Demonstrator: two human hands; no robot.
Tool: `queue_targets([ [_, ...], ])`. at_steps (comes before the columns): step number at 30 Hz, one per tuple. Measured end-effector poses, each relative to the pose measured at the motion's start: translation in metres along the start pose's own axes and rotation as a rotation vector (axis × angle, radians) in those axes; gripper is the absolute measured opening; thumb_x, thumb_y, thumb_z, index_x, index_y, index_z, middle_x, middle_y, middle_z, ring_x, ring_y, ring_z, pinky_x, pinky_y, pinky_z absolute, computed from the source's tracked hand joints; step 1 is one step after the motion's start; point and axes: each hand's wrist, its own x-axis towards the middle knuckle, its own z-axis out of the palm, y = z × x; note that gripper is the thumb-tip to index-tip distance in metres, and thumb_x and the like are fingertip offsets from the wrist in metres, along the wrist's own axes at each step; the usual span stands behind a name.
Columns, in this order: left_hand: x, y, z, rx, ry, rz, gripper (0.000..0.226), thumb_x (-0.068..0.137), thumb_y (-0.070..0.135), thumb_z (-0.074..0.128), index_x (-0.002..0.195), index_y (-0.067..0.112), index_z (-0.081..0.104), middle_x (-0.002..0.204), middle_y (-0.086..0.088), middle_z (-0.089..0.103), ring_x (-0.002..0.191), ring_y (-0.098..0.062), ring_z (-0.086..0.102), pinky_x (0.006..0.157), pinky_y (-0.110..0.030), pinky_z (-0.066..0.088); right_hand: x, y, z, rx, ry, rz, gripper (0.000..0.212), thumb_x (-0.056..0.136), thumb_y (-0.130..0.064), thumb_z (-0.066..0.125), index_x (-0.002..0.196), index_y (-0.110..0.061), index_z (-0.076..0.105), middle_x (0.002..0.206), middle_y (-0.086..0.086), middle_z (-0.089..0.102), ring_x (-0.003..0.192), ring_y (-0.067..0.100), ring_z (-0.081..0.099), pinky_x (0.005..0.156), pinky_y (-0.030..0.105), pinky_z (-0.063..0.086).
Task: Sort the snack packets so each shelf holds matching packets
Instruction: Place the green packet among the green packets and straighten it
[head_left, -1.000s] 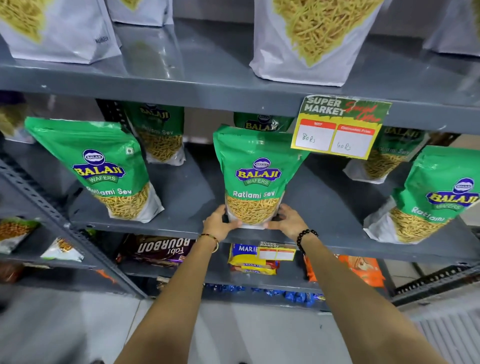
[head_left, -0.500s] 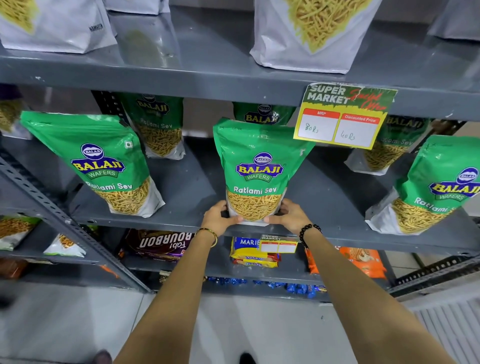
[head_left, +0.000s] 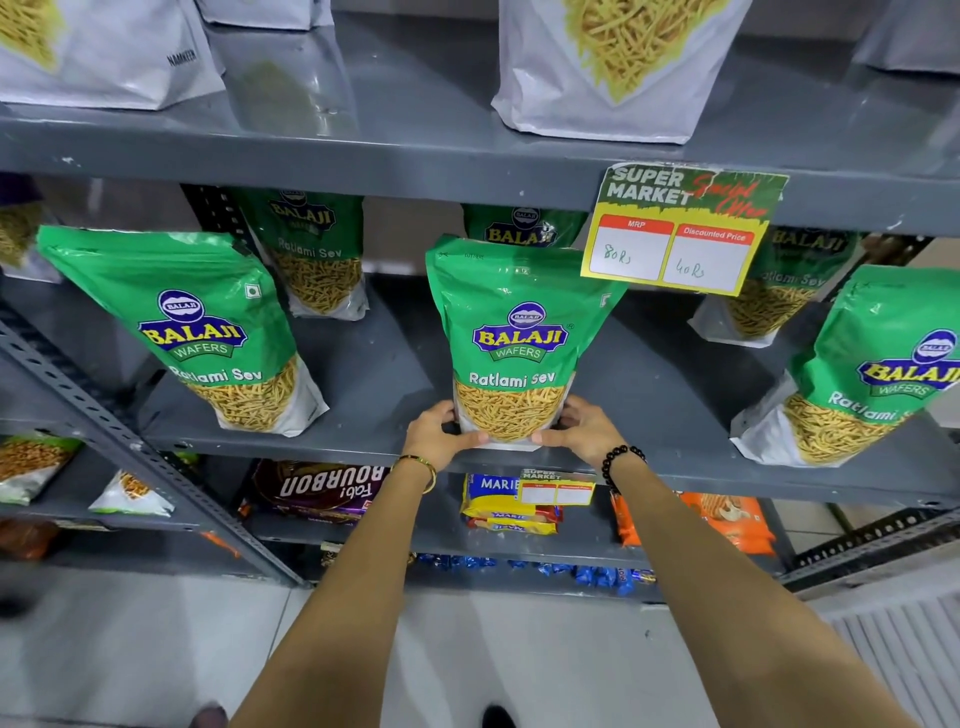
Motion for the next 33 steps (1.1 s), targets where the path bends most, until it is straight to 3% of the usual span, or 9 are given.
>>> queue_targets([
  [12, -0.002, 0.0, 0.001, -0.005, 0.026, -0.01, 0.053, 0.071, 0.018, 0.076, 0.119, 0.009, 0.055, 0.129, -0.012, 0.06, 0.12, -0.024, 0.052, 0.1, -0.037, 0.041, 0.0, -0.001, 0.001, -0.004, 0.008, 0.0, 0.059, 0.065, -0.006, 0.078, 0.119, -0.007, 0.055, 0.124, 0.013, 0.062, 0.116, 0.026, 0.054, 0.098, 0.036, 0.041],
  [16, -0.002, 0.0, 0.001, 0.007, 0.026, -0.01, 0.053, 0.071, 0.019, 0.076, 0.12, 0.009, 0.055, 0.129, -0.012, 0.059, 0.121, -0.025, 0.052, 0.102, -0.039, 0.041, -0.001, -0.002, 0.001, -0.007, 0.015, 0.011, 0.059, 0.064, -0.008, 0.079, 0.118, -0.007, 0.056, 0.123, 0.012, 0.063, 0.115, 0.026, 0.056, 0.104, 0.041, 0.042],
  [24, -0.003, 0.0, 0.002, 0.009, 0.027, -0.008, 0.054, 0.072, 0.019, 0.074, 0.122, 0.009, 0.054, 0.131, -0.012, 0.058, 0.123, -0.025, 0.051, 0.103, -0.04, 0.039, -0.002, -0.001, 0.002, -0.004, 0.028, 0.014, 0.056, 0.066, -0.008, 0.078, 0.117, -0.009, 0.055, 0.125, 0.011, 0.061, 0.117, 0.025, 0.054, 0.101, 0.04, 0.04],
  [33, -0.005, -0.004, 0.002, 0.145, -0.008, -0.001, 0.066, 0.068, 0.02, 0.078, 0.127, 0.011, 0.049, 0.132, -0.012, 0.057, 0.124, -0.031, 0.05, 0.107, -0.044, 0.039, -0.004, 0.007, 0.003, -0.016, 0.017, 0.026, 0.069, 0.061, 0.0, 0.078, 0.123, -0.007, 0.049, 0.128, 0.011, 0.059, 0.122, 0.027, 0.052, 0.096, 0.035, 0.043],
])
